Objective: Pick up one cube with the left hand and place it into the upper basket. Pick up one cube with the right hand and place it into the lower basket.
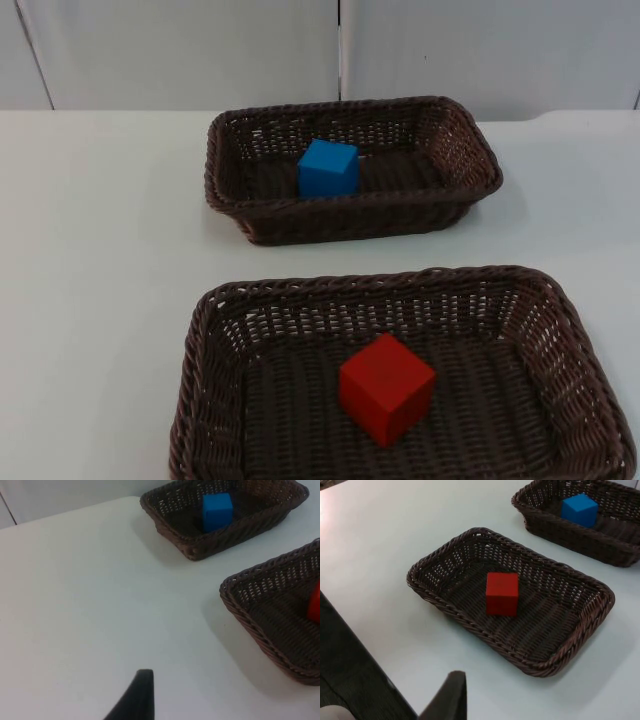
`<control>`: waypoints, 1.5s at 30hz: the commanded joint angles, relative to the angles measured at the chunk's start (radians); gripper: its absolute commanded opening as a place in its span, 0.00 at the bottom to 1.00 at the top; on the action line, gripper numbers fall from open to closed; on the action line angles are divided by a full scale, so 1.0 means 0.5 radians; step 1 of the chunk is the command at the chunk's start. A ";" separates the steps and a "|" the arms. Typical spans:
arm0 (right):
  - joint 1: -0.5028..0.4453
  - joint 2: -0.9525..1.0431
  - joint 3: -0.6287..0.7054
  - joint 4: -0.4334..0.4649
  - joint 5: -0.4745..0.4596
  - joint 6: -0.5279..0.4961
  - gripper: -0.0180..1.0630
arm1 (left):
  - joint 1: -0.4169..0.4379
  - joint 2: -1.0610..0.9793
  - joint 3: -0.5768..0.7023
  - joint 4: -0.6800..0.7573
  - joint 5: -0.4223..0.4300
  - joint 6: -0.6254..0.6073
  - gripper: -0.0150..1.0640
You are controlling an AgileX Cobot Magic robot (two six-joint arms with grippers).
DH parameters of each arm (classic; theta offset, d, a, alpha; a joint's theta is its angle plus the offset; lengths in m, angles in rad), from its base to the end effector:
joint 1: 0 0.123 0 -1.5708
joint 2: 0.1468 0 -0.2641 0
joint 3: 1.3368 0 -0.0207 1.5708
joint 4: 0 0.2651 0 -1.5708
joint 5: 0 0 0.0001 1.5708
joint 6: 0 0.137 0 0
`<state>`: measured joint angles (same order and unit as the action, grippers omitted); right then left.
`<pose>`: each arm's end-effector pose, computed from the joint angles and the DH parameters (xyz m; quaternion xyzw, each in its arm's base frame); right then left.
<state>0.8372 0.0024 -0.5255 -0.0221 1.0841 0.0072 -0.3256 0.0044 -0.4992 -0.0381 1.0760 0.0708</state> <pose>0.0462 0.0473 0.2686 -0.3434 0.7811 0.2036 0.4801 0.0644 -0.0266 0.2608 0.1698 0.8414 -0.0840 0.5061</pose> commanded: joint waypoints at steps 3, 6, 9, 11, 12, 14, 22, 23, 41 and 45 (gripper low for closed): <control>-0.002 -0.005 0.021 0.006 -0.010 0.006 0.99 | 0.005 -0.009 0.010 0.002 -0.003 -0.008 0.99; -0.002 -0.005 0.021 0.006 -0.010 0.006 0.99 | 0.005 -0.009 0.010 0.002 -0.003 -0.008 0.99; -0.002 -0.005 0.021 0.006 -0.010 0.006 0.99 | 0.042 -0.009 0.010 0.002 -0.003 -0.008 0.99; -0.002 -0.005 0.021 0.006 -0.010 0.006 0.99 | 0.096 -0.009 0.010 0.002 -0.003 -0.008 0.99; -0.002 -0.005 0.021 0.006 -0.010 0.006 0.99 | 0.096 -0.009 0.010 0.002 -0.003 -0.008 0.99; -0.006 -0.005 0.021 0.006 -0.010 0.006 0.99 | 0.154 -0.009 0.010 0.002 -0.003 -0.008 0.99; -0.010 -0.005 0.021 0.006 -0.010 0.006 0.99 | 0.368 -0.009 0.010 0.002 -0.003 -0.008 0.99; -0.010 -0.005 0.021 0.006 -0.010 0.006 0.99 | 0.368 -0.009 0.010 0.002 -0.003 -0.008 0.99; -0.288 -0.005 0.021 0.010 -0.010 0.006 0.99 | 0.632 -0.009 0.010 0.005 -0.003 -0.008 0.99; -0.411 -0.005 0.021 0.010 -0.010 0.006 0.99 | 0.632 -0.009 0.010 0.005 -0.003 -0.008 0.99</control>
<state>0.6437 0.0024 -0.5222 -0.0196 1.0841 0.0090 -0.0119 0.0044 -0.4992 -0.0381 1.0760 0.0708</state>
